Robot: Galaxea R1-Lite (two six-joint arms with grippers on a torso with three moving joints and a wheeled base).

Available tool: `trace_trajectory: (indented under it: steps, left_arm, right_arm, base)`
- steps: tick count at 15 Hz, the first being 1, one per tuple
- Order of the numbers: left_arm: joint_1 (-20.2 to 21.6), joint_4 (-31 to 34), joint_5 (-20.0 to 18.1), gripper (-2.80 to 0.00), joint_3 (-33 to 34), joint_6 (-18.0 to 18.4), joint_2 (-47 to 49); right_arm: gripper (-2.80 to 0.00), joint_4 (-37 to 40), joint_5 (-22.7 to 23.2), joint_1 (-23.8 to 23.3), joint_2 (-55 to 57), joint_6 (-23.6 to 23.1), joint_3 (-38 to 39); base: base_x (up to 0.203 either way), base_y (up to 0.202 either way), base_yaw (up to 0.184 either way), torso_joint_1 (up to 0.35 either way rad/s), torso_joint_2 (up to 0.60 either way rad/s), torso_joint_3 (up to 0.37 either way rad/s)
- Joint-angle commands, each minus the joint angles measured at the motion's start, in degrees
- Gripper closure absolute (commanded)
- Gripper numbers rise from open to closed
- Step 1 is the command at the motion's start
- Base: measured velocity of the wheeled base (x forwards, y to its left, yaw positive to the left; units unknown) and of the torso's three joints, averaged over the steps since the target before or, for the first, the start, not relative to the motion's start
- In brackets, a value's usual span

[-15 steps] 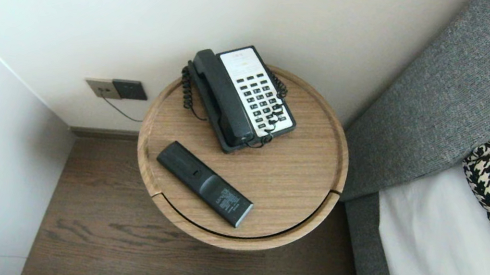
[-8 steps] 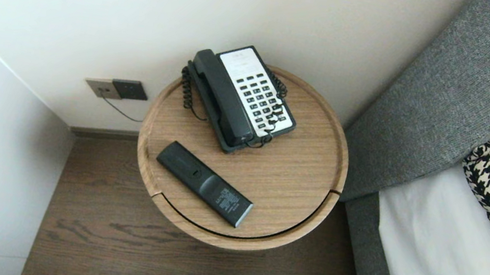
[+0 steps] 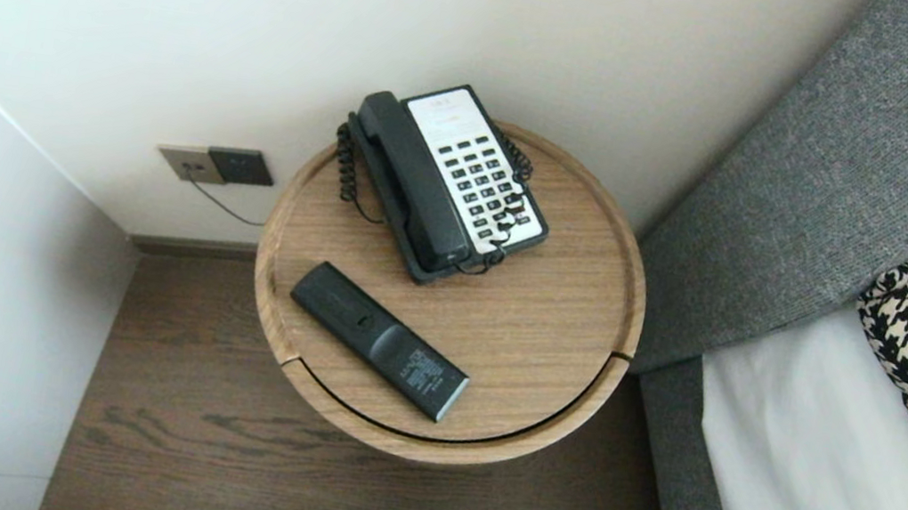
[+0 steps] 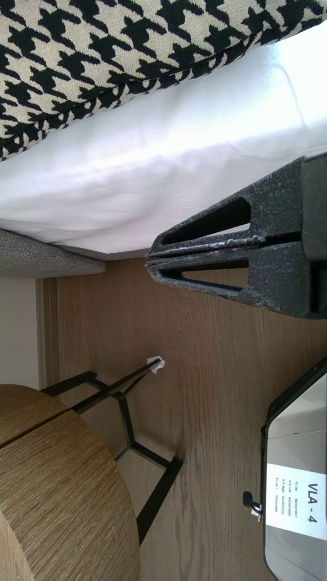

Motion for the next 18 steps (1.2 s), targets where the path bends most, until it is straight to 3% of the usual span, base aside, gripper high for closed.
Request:
trace_trajectory:
  steps: [1, 12, 18]
  left_arm:
    - [0.05, -0.04, 0.06, 0.0, 0.01, -0.26, -0.09]
    - [0.05, 0.28, 0.06, 0.0, 0.01, 0.09, -0.09]
    - [0.05, 0.13, 0.06, 0.0, 0.01, -0.61, -0.09]
  right_arm:
    - [0.0, 0.0, 0.0, 0.0, -0.22, -0.02, 0.01]
    - [0.0, 0.0, 0.0, 0.0, -0.22, -0.02, 0.01]
    - [0.0, 0.0, 0.0, 0.0, -0.22, 0.07, 0.01]
  base:
    - [0.0, 0.0, 0.0, 0.0, 0.0, 0.0]
    - [0.0, 0.0, 0.0, 0.0, 0.0, 0.0]
    - [0.0, 0.0, 0.0, 0.001, 0.0, 0.164]
